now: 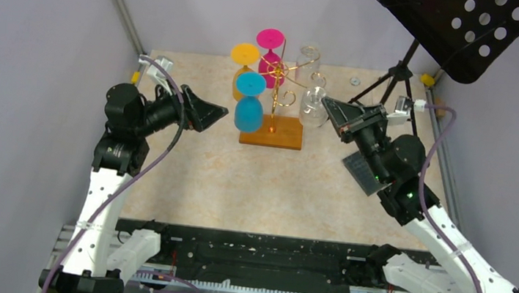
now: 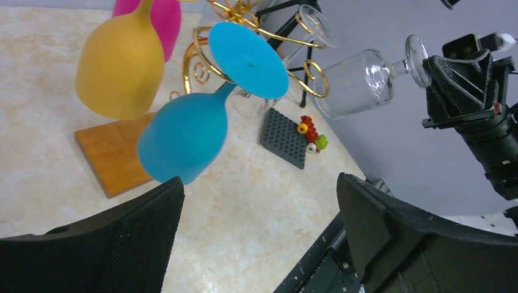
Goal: Take the wine glass off the wine glass rack
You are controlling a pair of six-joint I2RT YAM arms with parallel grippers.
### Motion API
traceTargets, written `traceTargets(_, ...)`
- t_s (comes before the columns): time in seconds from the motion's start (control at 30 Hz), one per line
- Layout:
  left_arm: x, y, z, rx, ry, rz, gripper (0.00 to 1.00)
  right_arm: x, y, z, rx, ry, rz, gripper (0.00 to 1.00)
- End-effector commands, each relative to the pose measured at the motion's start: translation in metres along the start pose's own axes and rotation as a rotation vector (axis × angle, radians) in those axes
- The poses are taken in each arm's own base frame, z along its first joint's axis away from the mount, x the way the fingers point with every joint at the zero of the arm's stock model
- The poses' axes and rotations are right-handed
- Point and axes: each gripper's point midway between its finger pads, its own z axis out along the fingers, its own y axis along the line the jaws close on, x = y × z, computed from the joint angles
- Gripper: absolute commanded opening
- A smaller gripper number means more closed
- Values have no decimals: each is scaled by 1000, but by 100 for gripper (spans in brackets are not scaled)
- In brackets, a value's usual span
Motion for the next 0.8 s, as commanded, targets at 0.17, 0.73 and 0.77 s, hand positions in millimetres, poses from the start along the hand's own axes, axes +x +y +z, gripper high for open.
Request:
traceTargets(0.17, -4, -45, 4, 250, -4, -56, 99, -2, 60, -38, -215, 59, 47, 0)
traceTargets(0.73, -15, -94, 20, 412, -50, -172, 97, 15, 139, -65, -642, 258, 280, 0)
traceTargets(0.77, -17, -95, 20, 416, -57, -179, 97, 14, 141, -65, -651, 259, 290, 0)
